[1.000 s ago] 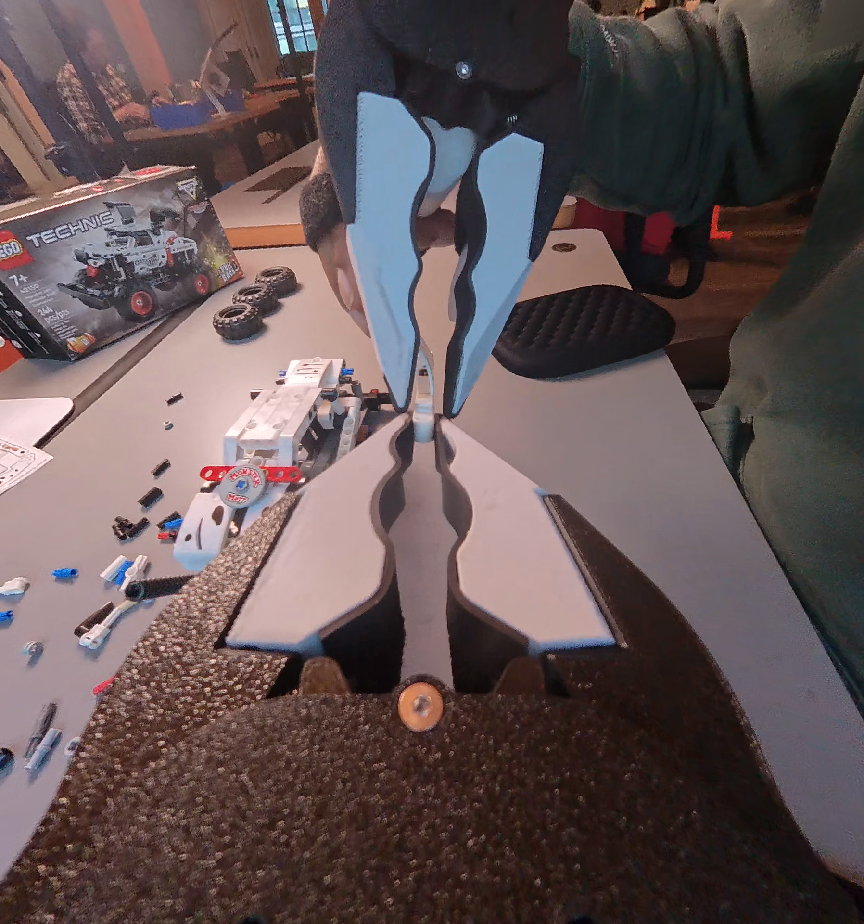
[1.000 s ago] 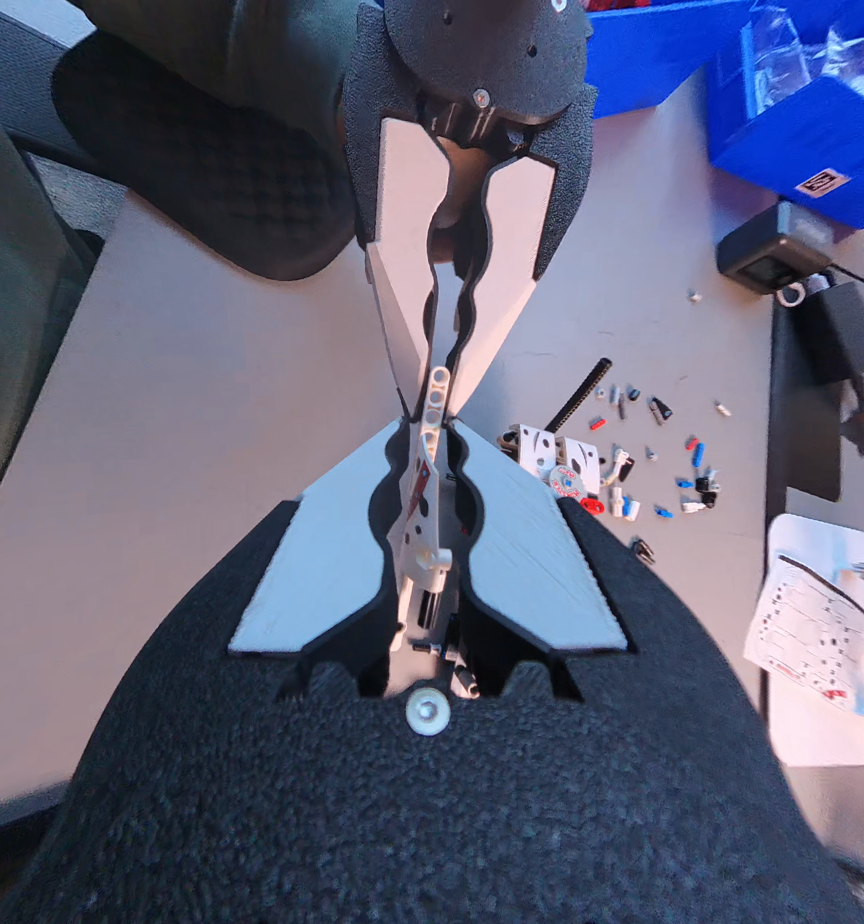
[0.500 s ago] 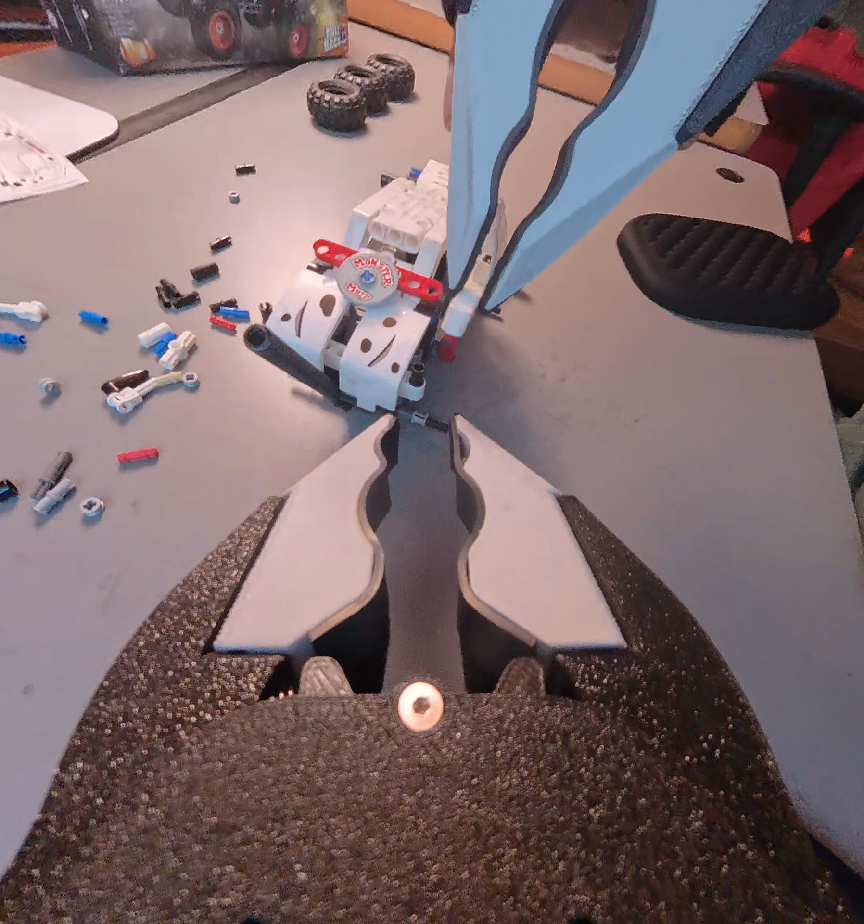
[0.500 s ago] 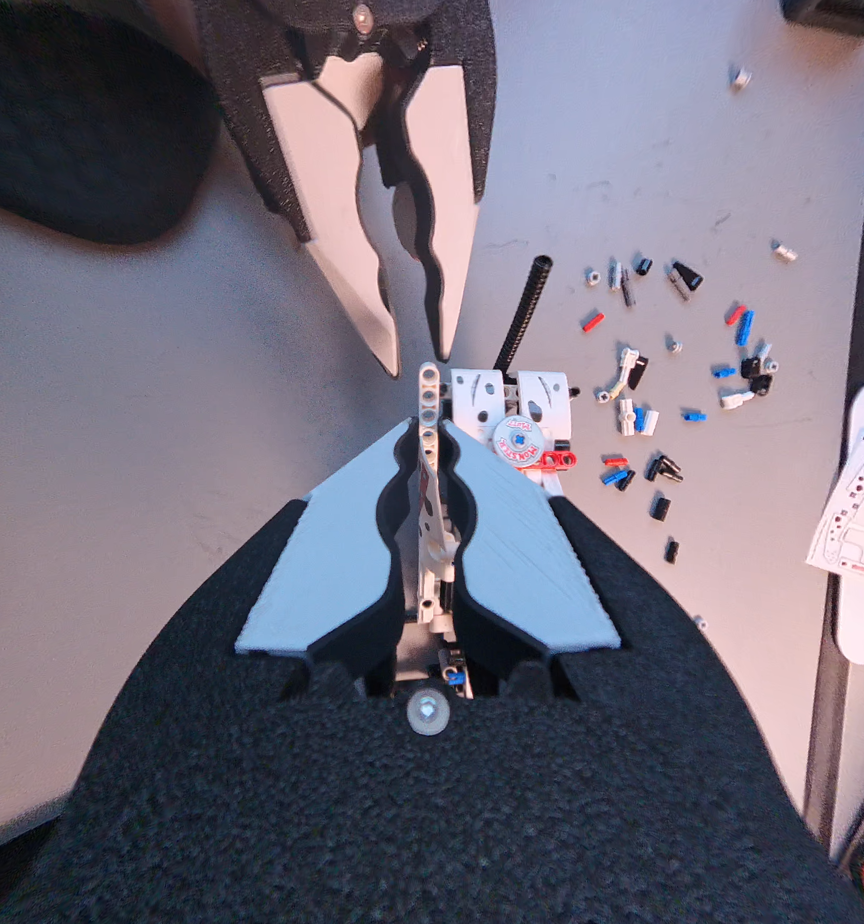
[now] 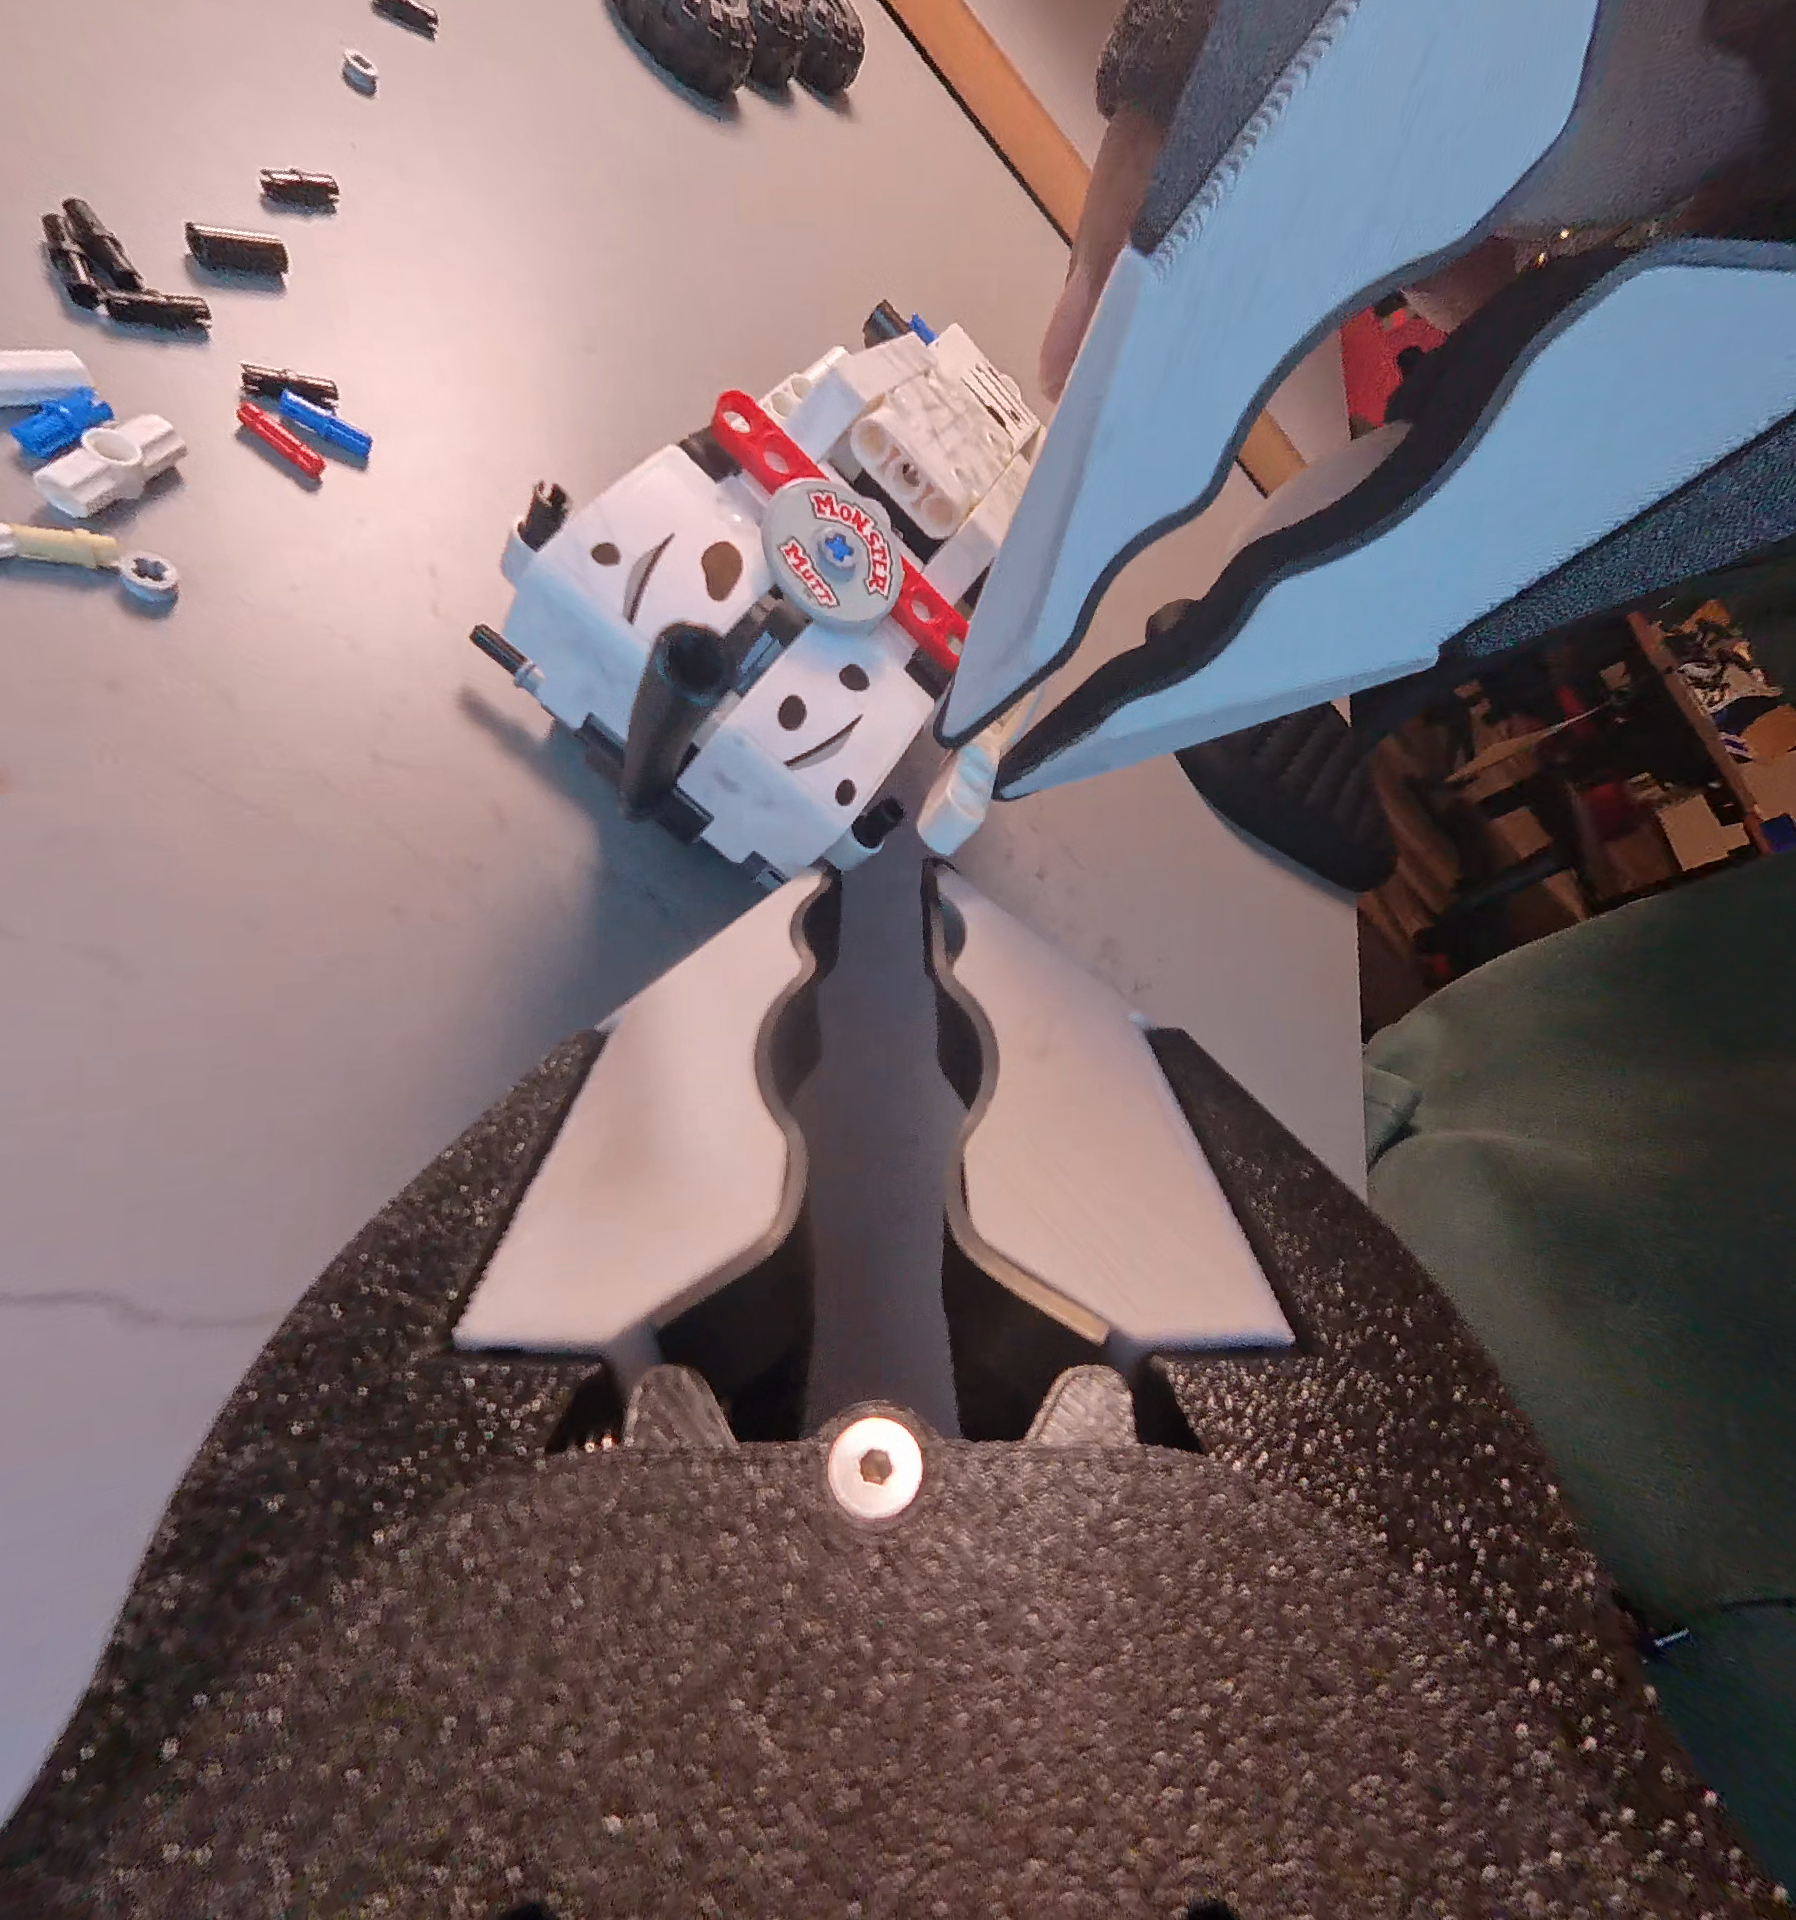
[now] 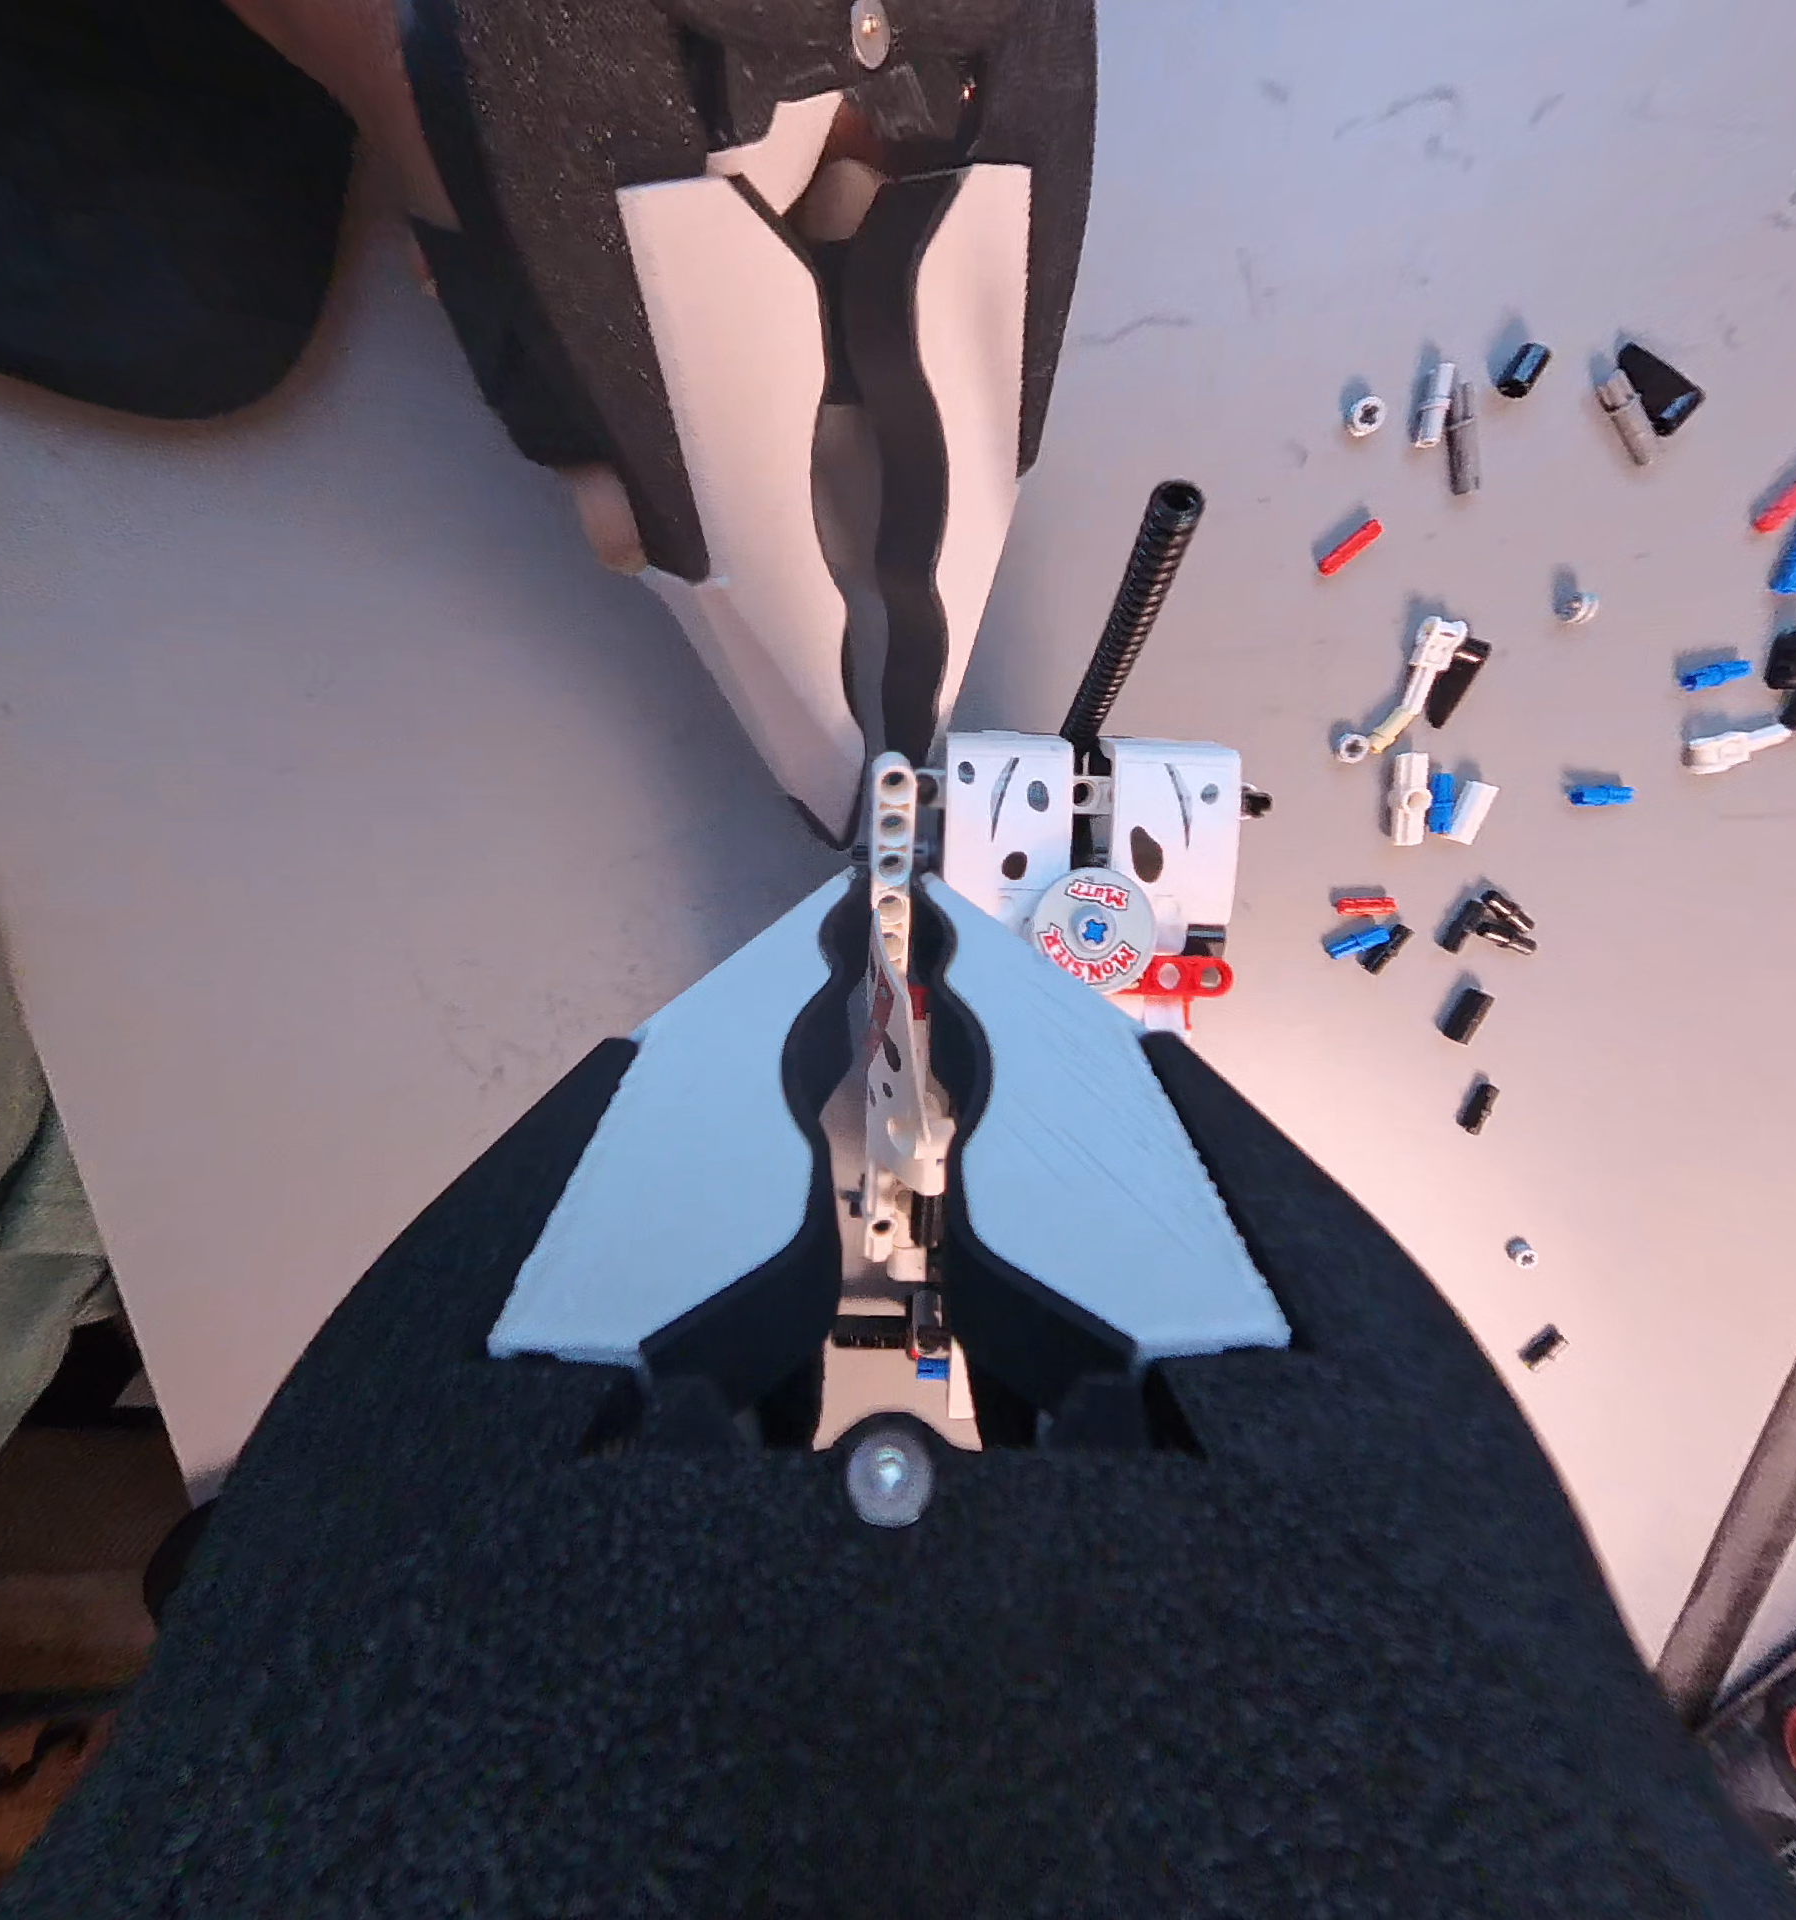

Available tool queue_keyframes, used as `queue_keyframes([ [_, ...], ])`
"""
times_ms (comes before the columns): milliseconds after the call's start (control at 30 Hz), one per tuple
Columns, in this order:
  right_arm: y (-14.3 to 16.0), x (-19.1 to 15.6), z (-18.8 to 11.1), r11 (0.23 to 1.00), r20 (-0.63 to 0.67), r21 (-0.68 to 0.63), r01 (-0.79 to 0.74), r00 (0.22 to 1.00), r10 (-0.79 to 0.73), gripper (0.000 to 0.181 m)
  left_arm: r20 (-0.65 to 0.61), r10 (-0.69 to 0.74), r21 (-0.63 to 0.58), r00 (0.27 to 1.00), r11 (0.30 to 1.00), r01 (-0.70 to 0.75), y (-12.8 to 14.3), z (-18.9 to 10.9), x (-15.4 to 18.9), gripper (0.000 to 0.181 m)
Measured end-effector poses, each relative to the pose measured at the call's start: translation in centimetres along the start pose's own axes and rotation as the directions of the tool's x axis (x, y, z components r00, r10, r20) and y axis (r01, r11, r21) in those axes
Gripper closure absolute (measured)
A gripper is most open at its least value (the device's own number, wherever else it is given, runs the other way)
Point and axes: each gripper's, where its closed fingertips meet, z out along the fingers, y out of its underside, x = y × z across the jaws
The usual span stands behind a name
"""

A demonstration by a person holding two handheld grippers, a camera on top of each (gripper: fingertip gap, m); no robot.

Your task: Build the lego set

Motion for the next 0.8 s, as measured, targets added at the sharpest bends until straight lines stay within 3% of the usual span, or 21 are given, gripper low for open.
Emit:
queue_keyframes([
  [200,0.1,-0.3,0.4,0.999,0.011,-0.046,-0.013,1.0,0.013,0.175,0.115,0.143,-0.037,0.983,0.99,-0.139,0.7,-1.5,-0.8,0.17],
  [367,-0.2,-0.9,0.4,1.0,0.041,-0.006,-0.023,0.999,0.023,0.175,0.075,0.332,0.021,0.94,0.942,-0.335,0.0,-2.1,1.5,0.164],
  [433,-0.3,-1.3,0.3,1.0,0.054,0.002,-0.015,0.998,0.015,0.175,0.098,0.375,0.027,0.922,0.925,-0.379,-0.3,-1.9,1.6,0.171],
  [533,-0.3,-1.5,0.1,1.0,0.041,0.021,0.002,0.999,-0.003,0.175,0.073,0.392,0.05,0.917,0.917,-0.396,-0.5,-2.0,2.2,0.181],
  [667,-1.2,-2.1,-0.6,0.991,0.011,0.134,0.021,1.0,-0.023,0.175,0.014,0.335,0.12,0.942,0.935,-0.334,-1.0,-2.4,2.7,0.181],
  [800,-0.7,-2.7,-0.3,0.98,-0.026,0.197,0.017,1.0,-0.012,0.175,-0.031,0.344,0.081,0.938,0.937,-0.341,-0.1,-2.3,2.8,0.177],
])
